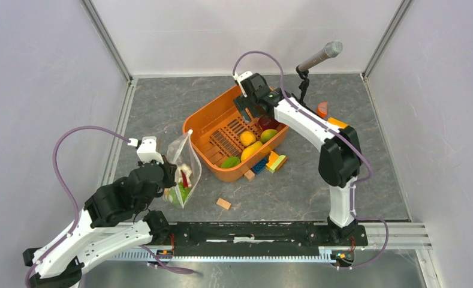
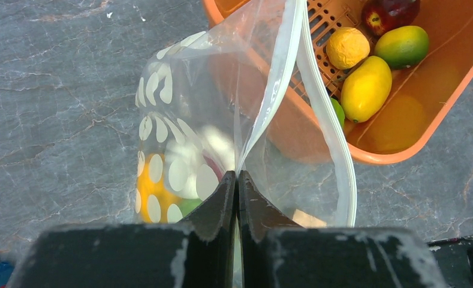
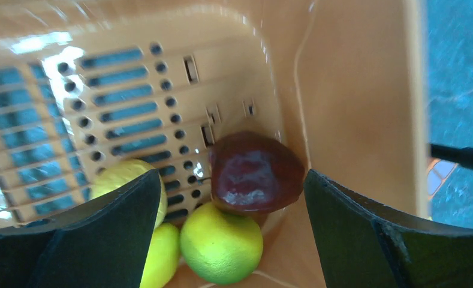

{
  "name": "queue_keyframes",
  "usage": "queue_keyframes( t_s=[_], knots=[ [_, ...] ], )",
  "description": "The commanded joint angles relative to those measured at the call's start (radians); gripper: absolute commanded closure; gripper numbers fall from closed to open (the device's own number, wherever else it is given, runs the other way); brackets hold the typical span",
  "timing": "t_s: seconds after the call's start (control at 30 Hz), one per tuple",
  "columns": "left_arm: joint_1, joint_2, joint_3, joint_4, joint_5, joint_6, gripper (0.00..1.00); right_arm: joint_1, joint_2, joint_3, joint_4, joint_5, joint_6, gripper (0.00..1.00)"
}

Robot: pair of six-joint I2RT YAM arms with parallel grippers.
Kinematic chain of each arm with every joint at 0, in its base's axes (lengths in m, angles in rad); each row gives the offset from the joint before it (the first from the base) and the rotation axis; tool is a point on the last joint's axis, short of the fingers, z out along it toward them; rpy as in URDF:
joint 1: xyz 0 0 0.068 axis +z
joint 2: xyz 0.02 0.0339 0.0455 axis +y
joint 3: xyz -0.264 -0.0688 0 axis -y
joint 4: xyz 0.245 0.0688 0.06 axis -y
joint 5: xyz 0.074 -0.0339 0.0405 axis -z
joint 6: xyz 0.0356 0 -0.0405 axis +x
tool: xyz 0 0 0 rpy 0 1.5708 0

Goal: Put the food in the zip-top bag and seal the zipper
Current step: Pick up the fake fruit from the bin.

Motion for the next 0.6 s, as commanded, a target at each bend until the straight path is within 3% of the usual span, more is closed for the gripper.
queue_keyframes(
  t_s=[0.0, 0.17, 0.43, 0.57],
  knots=[
    [-0.003, 0.003, 0.009, 0.016, 0.013, 0.033, 0.90, -0.019, 0.070, 0.060, -0.129, 0.040, -0.031, 0.07],
    [-0.003, 0.019, 0.015, 0.001, 0.024, 0.034, 0.90, -0.033, 0.144, 0.062, -0.166, 0.117, -0.011, 0.06],
    [-0.003, 0.010, 0.002, 0.011, 0.026, 0.034, 0.90, -0.046, 0.181, 0.011, -0.102, 0.053, 0.024, 0.06],
    [-0.002, 0.003, -0.005, 0.012, 0.025, 0.030, 0.90, -0.052, 0.179, 0.002, -0.058, 0.029, 0.017, 0.25]
  ],
)
